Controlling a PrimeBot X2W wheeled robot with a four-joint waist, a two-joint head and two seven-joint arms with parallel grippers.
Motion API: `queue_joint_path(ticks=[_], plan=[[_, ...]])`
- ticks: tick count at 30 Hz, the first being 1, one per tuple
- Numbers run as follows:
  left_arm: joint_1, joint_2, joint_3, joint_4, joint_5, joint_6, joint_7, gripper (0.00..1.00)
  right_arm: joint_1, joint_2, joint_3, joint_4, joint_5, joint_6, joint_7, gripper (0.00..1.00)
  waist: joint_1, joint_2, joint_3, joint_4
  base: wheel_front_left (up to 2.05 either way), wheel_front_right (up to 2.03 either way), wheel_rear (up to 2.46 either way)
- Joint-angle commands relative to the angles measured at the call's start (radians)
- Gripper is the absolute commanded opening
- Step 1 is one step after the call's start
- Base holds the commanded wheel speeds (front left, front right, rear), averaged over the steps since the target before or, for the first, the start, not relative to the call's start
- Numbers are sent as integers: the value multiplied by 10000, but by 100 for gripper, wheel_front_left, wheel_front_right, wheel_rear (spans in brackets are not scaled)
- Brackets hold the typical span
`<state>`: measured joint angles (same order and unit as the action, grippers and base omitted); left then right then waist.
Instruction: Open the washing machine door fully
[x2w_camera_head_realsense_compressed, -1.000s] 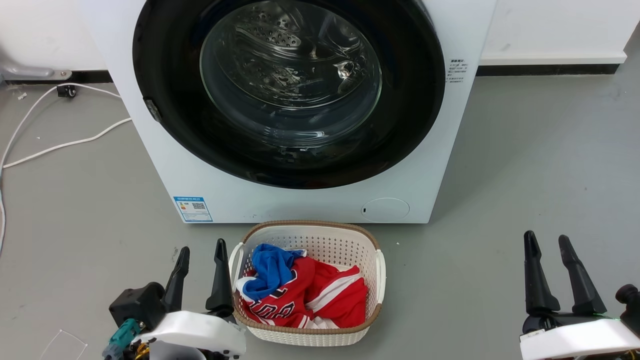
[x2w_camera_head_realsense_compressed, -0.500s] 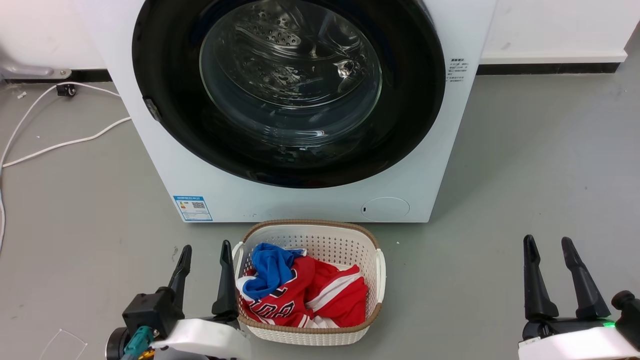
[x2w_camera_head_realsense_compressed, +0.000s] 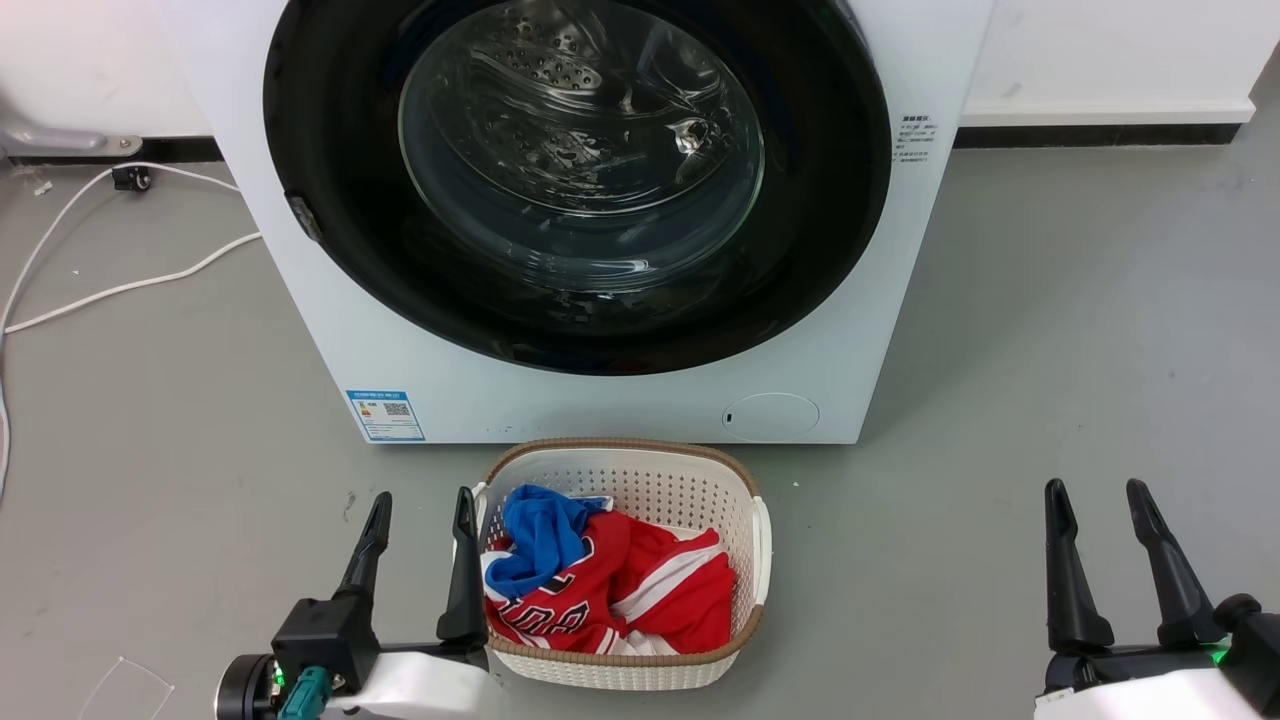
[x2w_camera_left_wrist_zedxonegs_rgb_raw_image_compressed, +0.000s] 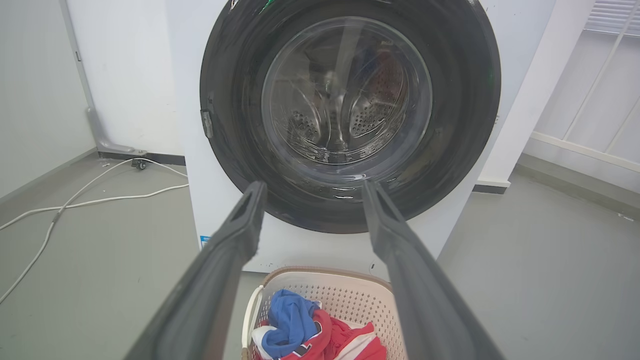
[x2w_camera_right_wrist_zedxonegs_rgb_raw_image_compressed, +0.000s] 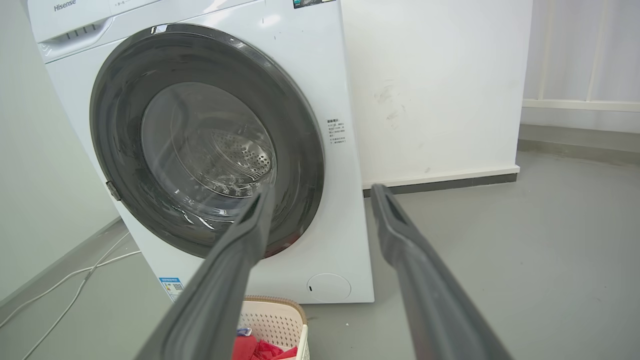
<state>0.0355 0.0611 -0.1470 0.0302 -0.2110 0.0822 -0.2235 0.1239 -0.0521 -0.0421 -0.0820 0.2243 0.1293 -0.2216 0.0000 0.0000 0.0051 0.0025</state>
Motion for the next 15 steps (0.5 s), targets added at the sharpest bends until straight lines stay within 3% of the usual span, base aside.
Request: queue_joint_path(ticks=[1, 15], plan=[[80, 4, 48, -21, 242, -17, -86, 100, 92, 19, -13, -60, -185, 23, -97, 100, 0, 0, -2, 1, 0, 0, 0], [243, -101, 198, -13, 1077, -170, -352, 100, 258, 30, -41, -96, -904, 14, -368, 100, 0, 0, 7, -7, 0, 0, 0]])
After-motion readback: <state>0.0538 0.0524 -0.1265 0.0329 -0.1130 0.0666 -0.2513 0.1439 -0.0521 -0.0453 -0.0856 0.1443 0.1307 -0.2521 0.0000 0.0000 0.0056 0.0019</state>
